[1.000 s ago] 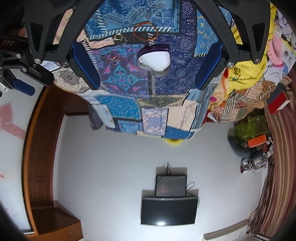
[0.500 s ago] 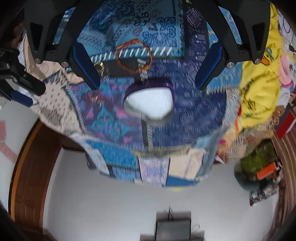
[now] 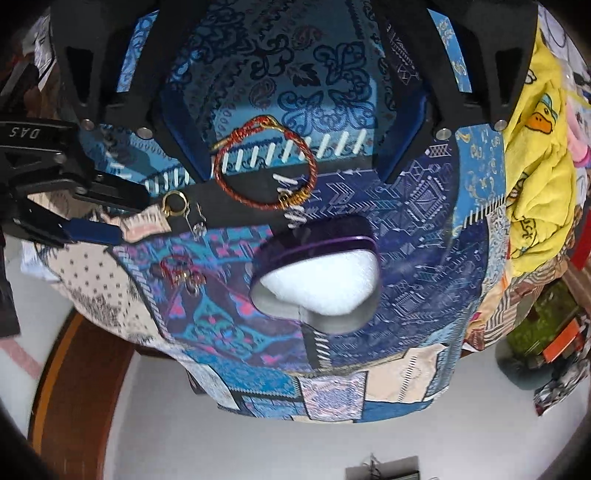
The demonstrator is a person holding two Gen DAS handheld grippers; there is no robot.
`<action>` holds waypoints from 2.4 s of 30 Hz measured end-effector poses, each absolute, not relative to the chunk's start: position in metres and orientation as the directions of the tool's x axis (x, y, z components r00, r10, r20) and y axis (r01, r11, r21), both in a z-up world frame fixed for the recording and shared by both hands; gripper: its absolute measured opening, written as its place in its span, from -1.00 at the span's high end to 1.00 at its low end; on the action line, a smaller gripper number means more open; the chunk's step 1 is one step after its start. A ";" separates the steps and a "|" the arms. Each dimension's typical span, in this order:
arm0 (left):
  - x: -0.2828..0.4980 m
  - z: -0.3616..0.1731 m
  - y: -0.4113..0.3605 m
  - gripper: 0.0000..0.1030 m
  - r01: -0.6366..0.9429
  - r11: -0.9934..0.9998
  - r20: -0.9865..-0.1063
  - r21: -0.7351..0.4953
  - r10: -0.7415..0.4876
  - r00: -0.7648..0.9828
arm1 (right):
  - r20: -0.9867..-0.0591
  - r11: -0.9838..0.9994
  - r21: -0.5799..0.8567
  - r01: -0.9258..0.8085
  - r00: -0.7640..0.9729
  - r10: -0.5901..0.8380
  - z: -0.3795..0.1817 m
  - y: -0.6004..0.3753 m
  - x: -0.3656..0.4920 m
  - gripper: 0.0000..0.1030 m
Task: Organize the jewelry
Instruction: 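Grasp the red braided bracelet with the left tool while the right tool grasps a gold ring, then carry the bracelet into the heart tin with the left tool while the right tool drops the gold ring in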
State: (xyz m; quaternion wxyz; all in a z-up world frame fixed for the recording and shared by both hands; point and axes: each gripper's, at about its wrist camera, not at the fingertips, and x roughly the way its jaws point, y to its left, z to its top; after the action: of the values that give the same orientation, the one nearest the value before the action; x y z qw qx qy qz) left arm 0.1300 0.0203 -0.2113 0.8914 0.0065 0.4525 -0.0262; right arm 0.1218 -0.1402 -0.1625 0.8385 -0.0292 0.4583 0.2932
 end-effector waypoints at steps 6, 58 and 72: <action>0.128 -0.218 0.017 -0.66 0.090 0.996 -0.811 0.013 -0.042 0.583 | -0.802 0.804 0.206 -0.557 0.375 0.465 -0.171 -0.130 0.123 0.00; 0.111 -0.164 0.032 0.91 0.120 0.990 -0.725 -0.077 -0.138 0.675 | -0.724 0.823 0.196 -0.533 0.487 0.488 -0.124 -0.128 0.113 0.83; 0.125 -0.209 0.023 0.83 0.112 0.989 -0.811 -0.097 -0.144 0.567 | -0.737 0.826 0.208 -0.525 0.471 0.485 -0.131 -0.131 0.114 0.83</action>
State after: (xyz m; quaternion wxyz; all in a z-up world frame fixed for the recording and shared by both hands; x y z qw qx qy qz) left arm 0.1252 0.0234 -0.2087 0.8851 -0.0171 0.4595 -0.0724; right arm 0.1144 -0.1311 -0.1305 0.8574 -0.0236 0.4215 0.2944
